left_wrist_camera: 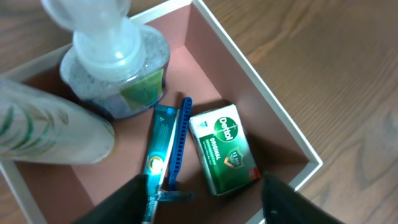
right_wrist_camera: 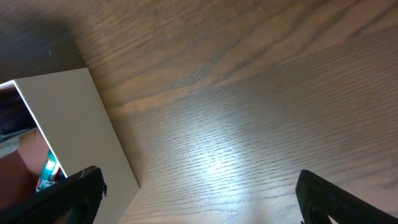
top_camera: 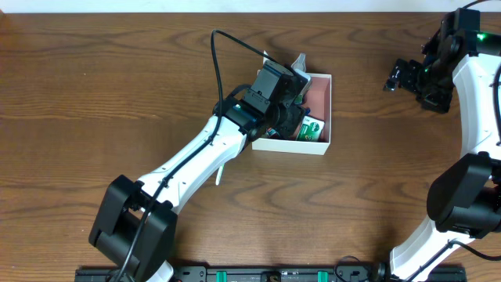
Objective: Pack container
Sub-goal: 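Open the left gripper and move it to the green toothbrush, then lower the left gripper and grasp the green toothbrush handle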
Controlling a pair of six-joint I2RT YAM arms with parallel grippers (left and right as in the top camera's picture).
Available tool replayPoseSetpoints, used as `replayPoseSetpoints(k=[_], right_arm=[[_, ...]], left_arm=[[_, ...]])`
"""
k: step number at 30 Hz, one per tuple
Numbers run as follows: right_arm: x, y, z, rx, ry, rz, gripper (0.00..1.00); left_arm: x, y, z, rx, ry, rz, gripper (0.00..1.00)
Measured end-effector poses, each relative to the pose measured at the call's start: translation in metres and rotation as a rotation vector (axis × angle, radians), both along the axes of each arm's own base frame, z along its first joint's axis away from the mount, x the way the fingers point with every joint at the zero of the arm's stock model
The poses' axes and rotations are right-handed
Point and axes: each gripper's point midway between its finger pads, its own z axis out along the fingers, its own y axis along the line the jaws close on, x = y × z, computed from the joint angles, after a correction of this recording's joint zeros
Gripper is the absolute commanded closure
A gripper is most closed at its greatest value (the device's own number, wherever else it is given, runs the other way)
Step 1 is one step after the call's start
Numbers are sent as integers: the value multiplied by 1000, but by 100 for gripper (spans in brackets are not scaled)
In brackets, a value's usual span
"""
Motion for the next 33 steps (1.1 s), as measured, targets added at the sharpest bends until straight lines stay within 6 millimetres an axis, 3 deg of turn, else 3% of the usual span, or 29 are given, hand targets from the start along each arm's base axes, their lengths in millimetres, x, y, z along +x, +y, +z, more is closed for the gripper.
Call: replayPoseSetpoints(k=[3,6,10,13,16,19,26,33], right_arm=[[0,0,0,0,0,0,1],[0,0,0,0,0,0,1],[0,0,0,0,-1,0,1],[0,0,0,0,0,0,1],[0,0,0,0,0,0,1],[0,0,0,0,0,0,1],[0,0,0,0,0,0,1],[0,0,0,0,0,0,1]], left_arm=[[-4,3,19,-21,-22,5,29],[-17,19,58,-35,-68,16,18],[-44,73,103,29,-108,116,11],[-58,119,112,107,-89,229,9],[-66,157,103,183,-26,337,6],[-68,178,84,249,48,406,5],[-68,200,29,360,202,472,4],[-81,206,-33,496,380,453,4]])
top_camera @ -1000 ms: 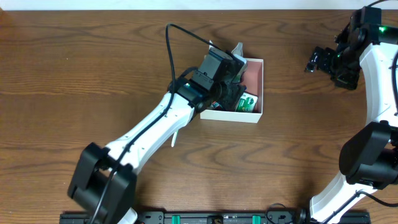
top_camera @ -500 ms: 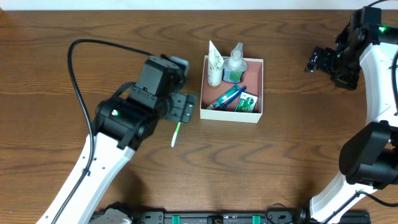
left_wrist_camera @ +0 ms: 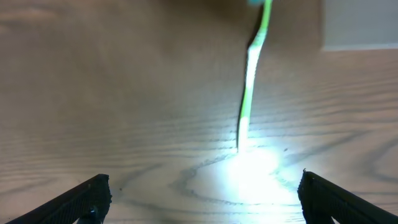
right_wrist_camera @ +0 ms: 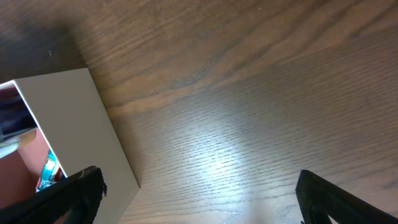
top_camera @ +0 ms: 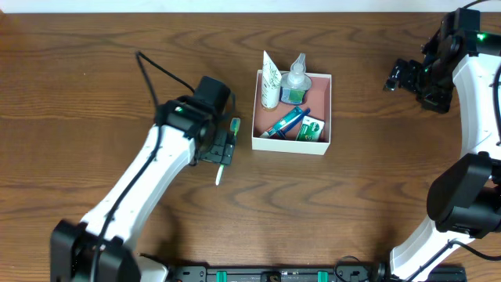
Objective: Pack container
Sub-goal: 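Lower the left gripper and grasp the green toothbrush handle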
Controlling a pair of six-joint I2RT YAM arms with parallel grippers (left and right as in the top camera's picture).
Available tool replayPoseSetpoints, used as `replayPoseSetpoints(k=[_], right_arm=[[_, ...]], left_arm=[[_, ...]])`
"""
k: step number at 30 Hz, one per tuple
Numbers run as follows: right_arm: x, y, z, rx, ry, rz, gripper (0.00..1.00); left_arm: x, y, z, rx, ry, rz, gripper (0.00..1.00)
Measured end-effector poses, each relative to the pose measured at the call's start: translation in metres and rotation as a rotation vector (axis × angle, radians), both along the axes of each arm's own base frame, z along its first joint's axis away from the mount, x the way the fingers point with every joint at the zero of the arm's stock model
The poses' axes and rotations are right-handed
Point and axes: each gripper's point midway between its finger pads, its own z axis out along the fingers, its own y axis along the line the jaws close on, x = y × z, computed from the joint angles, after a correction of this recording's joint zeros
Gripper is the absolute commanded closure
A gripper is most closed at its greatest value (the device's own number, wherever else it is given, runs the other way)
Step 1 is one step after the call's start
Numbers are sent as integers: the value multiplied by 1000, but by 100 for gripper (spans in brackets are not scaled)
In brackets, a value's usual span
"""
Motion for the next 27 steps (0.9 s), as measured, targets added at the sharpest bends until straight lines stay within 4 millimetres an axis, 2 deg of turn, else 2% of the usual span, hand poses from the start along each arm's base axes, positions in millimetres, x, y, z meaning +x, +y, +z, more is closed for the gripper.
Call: replayPoseSetpoints(k=[5,15,22,27], right_arm=[[0,0,0,0,0,0,1],[0,0,0,0,0,0,1],[0,0,0,0,0,0,1],[0,0,0,0,0,0,1]], left_arm=[[-1,0,-30,25,63,-2,4],[8,-4,-72,52,119,-35,4],[15,-13,-92,25,134,-45,4],[16,-19,-98,-1,142,-47,4]])
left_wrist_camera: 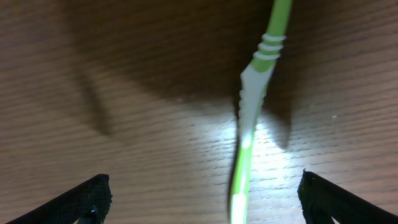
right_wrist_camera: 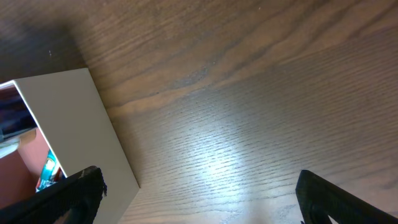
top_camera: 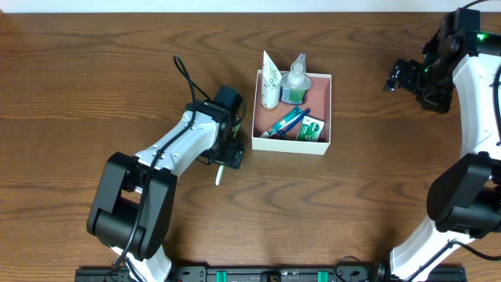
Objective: Pack container
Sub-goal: 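Lower the left gripper and grasp the green toothbrush handle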
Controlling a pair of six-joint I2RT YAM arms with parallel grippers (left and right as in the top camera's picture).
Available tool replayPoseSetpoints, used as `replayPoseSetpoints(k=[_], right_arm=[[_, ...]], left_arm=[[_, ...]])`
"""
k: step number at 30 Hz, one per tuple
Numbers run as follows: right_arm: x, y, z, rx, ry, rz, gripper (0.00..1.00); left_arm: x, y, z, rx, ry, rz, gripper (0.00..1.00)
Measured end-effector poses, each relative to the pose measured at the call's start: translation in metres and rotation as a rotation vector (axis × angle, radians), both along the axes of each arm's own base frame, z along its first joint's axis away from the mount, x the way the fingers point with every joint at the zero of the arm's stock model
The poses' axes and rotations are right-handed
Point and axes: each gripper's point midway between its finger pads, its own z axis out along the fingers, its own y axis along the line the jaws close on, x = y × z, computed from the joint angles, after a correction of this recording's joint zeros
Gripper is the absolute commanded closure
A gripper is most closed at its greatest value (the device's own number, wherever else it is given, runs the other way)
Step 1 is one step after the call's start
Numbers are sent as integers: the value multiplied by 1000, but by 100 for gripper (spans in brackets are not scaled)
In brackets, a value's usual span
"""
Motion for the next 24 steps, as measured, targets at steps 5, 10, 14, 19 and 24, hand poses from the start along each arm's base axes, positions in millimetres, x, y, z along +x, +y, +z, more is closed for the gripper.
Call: replayPoseSetpoints(k=[5,10,14,19,24], right_arm=[[0,0,0,0,0,0,1],[0,0,0,0,0,0,1],[0,0,0,0,0,0,1],[0,0,0,0,0,0,1],[0,0,0,0,0,0,1]], left_arm=[[3,-5,-4,-27,-16,0,4],[-7,-5,-19,-43,6,0,4],[-8,-7,-21,-71,7,3,4],[-8,-7,-21,-74,0,4,11],[-1,-10,-21,-85,-31,3,49]])
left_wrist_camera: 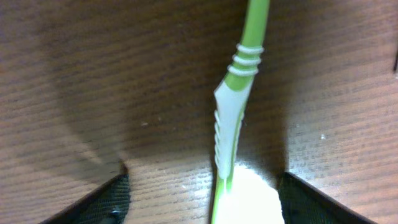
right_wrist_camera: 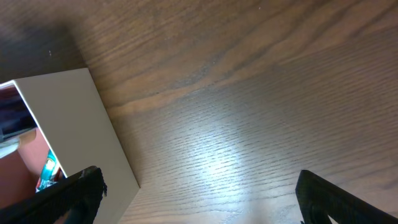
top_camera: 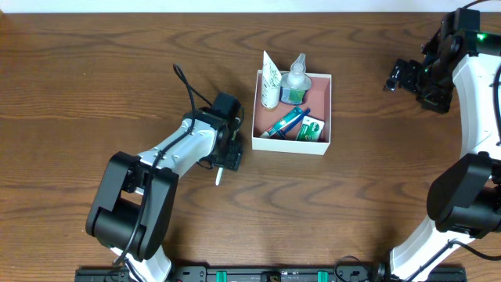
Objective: Pack container
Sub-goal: 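Lower the left gripper and grasp the green toothbrush handle, then lift the toothbrush and carry it over the box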
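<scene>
A green and white toothbrush [left_wrist_camera: 233, 118] lies flat on the wooden table, just left of the white box [top_camera: 290, 145]; only its pale tip [top_camera: 218, 177] shows overhead. My left gripper [left_wrist_camera: 205, 196] is low over the handle and open, one finger on each side and neither touching it. The box holds a white tube [top_camera: 270, 78], a clear bottle [top_camera: 295, 78], a blue tube [top_camera: 286, 121] and a green soap packet [top_camera: 311, 129]. My right gripper [top_camera: 399, 76] hangs open at the far right, with nothing in it.
The right wrist view takes in the box's outer wall [right_wrist_camera: 81, 124] and bare wood grain. My left arm's cable [top_camera: 188, 86] loops up above the arm. Bare table lies between the box and my right gripper.
My left gripper's fingers now stand nearer the toothbrush handle on both sides, and the handle looks larger in the wrist view. The right arm has not moved.
First my left gripper was open over the box, above the razor and soap packet. Then it was left of the box with the toothbrush on the table ahead of it. After that it hung low over the handle, and now brackets it more closely.
</scene>
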Controlling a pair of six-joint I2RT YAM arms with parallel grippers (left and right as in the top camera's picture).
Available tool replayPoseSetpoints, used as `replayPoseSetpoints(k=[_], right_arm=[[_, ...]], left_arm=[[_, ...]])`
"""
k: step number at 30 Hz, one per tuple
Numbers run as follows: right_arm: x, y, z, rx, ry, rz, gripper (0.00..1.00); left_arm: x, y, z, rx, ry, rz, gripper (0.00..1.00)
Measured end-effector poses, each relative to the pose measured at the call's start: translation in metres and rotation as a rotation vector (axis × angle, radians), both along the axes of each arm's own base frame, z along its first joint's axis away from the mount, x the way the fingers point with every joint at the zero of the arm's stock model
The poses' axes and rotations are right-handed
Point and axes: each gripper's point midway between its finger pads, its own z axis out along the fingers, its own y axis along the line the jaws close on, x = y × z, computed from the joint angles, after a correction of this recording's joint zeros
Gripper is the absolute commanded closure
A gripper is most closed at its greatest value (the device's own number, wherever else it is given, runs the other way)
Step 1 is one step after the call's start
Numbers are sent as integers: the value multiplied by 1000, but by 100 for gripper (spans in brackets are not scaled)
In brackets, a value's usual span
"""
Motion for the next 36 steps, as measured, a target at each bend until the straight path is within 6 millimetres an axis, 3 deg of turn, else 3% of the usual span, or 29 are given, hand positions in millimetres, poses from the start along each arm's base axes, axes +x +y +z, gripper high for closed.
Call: replayPoseSetpoints(k=[1,8,14,19,23,28,31,34,36], right_arm=[[0,0,0,0,0,0,1],[0,0,0,0,0,0,1],[0,0,0,0,0,0,1],[0,0,0,0,0,0,1],[0,0,0,0,0,0,1],[0,0,0,0,0,0,1],[0,0,0,0,0,0,1],[0,0,0,0,1,0,1],[0,0,0,0,0,0,1]], left_arm=[[1,0,0,-2,-6,0,51],[5,-2,0,-8,-19,-4,94],[3,-1,6,1,0,-12,94],[20,-1,31,5,-38,1,94],[36,6,77,-13,-117,35,94],[50,0,164,-86,-335,6,94],[38,-20,210,-139,-462,-87,94],[18,-53,251,-214,-587,-214,94],[13,-69,266,-251,-641,-262,94]])
